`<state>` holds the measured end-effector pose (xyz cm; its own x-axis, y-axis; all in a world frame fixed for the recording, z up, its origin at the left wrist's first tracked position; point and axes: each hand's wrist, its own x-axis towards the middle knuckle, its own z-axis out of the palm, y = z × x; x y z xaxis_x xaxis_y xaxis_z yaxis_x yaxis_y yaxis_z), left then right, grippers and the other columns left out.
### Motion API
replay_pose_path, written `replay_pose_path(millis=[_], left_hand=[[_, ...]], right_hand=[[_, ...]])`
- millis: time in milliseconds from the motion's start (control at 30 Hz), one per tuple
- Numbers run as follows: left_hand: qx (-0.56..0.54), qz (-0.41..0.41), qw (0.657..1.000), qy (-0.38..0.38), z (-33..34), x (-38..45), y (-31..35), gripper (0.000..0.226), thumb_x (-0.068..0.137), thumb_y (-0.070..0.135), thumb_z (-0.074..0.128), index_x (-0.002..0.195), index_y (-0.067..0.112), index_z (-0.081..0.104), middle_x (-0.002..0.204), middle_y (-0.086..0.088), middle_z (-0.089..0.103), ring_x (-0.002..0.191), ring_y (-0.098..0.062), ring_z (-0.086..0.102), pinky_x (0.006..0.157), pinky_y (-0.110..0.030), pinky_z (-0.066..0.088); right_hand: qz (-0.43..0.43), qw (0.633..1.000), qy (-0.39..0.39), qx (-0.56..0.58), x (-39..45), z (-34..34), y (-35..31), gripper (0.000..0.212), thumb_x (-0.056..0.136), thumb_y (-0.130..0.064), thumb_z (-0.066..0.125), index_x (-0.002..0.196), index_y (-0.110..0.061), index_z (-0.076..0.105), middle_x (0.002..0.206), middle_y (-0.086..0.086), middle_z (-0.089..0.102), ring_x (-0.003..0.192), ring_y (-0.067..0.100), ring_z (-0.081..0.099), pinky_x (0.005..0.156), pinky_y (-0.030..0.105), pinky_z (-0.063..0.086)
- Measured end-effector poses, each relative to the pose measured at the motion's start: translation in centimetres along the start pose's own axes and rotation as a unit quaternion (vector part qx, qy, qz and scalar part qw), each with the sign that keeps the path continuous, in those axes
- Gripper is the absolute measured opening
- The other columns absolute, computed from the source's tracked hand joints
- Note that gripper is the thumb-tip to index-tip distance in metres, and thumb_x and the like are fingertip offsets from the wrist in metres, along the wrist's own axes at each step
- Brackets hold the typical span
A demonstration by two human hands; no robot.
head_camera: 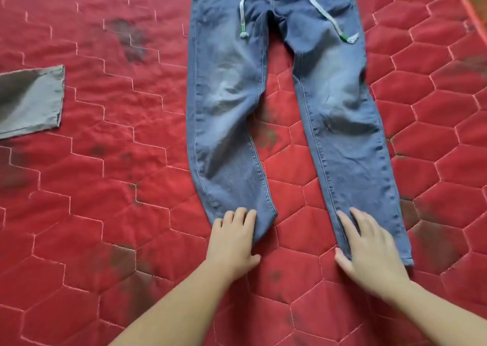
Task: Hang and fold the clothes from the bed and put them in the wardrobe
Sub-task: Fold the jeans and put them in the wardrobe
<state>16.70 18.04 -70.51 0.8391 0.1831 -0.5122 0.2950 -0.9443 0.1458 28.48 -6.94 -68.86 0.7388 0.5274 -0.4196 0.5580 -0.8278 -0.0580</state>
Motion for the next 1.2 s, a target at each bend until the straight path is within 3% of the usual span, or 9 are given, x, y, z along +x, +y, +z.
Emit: replay_pose_path(millis=[167,267,533,633,767,967,1067,1133,1200], left_hand=[[-0.024,-0.035,0.995,0.09,-0.6,0.0,-0.6,0.034,0.083,0.014,0.052,0.115,0.024,0.051,0.114,0.0,0.057,0.106,-0.028,0.056,0.072,-0.037,0.043],[-0.101,-0.063,0.986,0.113,-1.6,-1.1,-1.4,0.026,0.078,0.014,0.055,0.1,0.023,0.063,0.102,-0.006,0.068,0.099,-0.034,0.061,0.071,-0.035,0.044],[-0.193,-0.017,0.976,0.102,-1.6,-5.9,-0.8,0.024,0.075,0.034,0.044,0.093,0.019,0.051,0.091,-0.004,0.063,0.091,-0.031,0.058,0.074,-0.038,0.046],[-0.051,0.036,0.997,0.049,-1.5,-7.8,0.1,0.043,0.07,0.043,0.056,0.107,0.025,0.043,0.101,0.003,0.058,0.095,-0.025,0.06,0.071,-0.035,0.047],[0.065,0.096,0.993,-0.013,-2.3,-10.3,1.4,0.038,0.08,0.011,0.055,0.111,0.023,0.036,0.106,-0.002,0.048,0.096,-0.03,0.059,0.061,-0.038,0.039],[0.074,0.119,0.974,-0.178,-7.2,-14.2,3.0,0.039,0.086,0.006,0.048,0.12,0.02,0.06,0.118,-0.011,0.06,0.108,-0.037,0.059,0.08,-0.04,0.047],[-0.004,0.144,0.958,-0.246,-10.7,-15.0,3.2,0.031,0.084,0.012,0.048,0.105,0.021,0.068,0.096,-0.008,0.065,0.1,-0.036,0.061,0.076,-0.035,0.05],[-0.054,0.159,0.952,-0.256,-13.6,-14.1,2.9,0.017,0.086,0.024,0.056,0.095,0.017,0.068,0.074,-0.005,0.059,0.09,-0.033,0.061,0.068,-0.03,0.043],[-0.061,0.163,0.958,-0.229,-16.1,-12.2,2.4,0.02,0.088,0.031,0.061,0.097,0.016,0.07,0.084,-0.01,0.066,0.085,-0.029,0.059,0.066,-0.026,0.037]], right_hand=[[0.025,0.999,0.013,0.019,-2.4,0.8,1.1,0.066,0.061,-0.012,0.079,0.125,-0.012,0.062,0.122,0.01,0.058,0.11,0.034,0.057,0.08,0.044,0.05],[0.057,0.992,0.025,0.106,-2.5,0.0,1.7,0.028,0.08,-0.004,0.061,0.105,-0.014,0.067,0.105,0.006,0.066,0.1,0.033,0.061,0.081,0.042,0.045],[-0.026,0.991,0.05,0.119,-7.1,0.2,1.2,0.025,0.087,-0.011,0.057,0.106,-0.022,0.069,0.103,-0.002,0.07,0.1,0.023,0.063,0.085,0.037,0.041],[-0.061,0.997,-0.006,0.057,-8.9,0.3,0.4,0.025,0.091,-0.019,0.049,0.108,-0.028,0.065,0.105,-0.006,0.067,0.1,0.019,0.061,0.084,0.032,0.04],[-0.054,0.989,-0.137,-0.025,-10.7,-1.5,-1.4,0.012,0.087,-0.016,0.045,0.08,-0.022,0.053,0.093,-0.002,0.062,0.095,0.025,0.059,0.068,0.03,0.038],[-0.057,0.944,-0.325,0.005,-11.6,-9.2,-4.9,0.021,0.077,-0.009,0.042,0.076,-0.017,0.061,0.092,0.01,0.065,0.088,0.027,0.059,0.067,0.027,0.041],[-0.065,0.915,-0.397,-0.019,-11.5,-12.4,-7.1,0.013,0.073,-0.009,0.042,0.069,-0.014,0.054,0.079,0.006,0.06,0.078,0.022,0.053,0.064,0.028,0.041],[-0.07,0.902,-0.424,-0.042,-10.4,-14.5,-8.2,0.019,0.073,-0.013,0.047,0.082,-0.019,0.062,0.086,0.006,0.063,0.078,0.021,0.054,0.066,0.026,0.042],[-0.07,0.91,-0.407,-0.042,-8.4,-16.3,-8.9,0.023,0.074,-0.015,0.048,0.089,-0.019,0.065,0.088,0.006,0.065,0.078,0.023,0.057,0.063,0.024,0.042]])
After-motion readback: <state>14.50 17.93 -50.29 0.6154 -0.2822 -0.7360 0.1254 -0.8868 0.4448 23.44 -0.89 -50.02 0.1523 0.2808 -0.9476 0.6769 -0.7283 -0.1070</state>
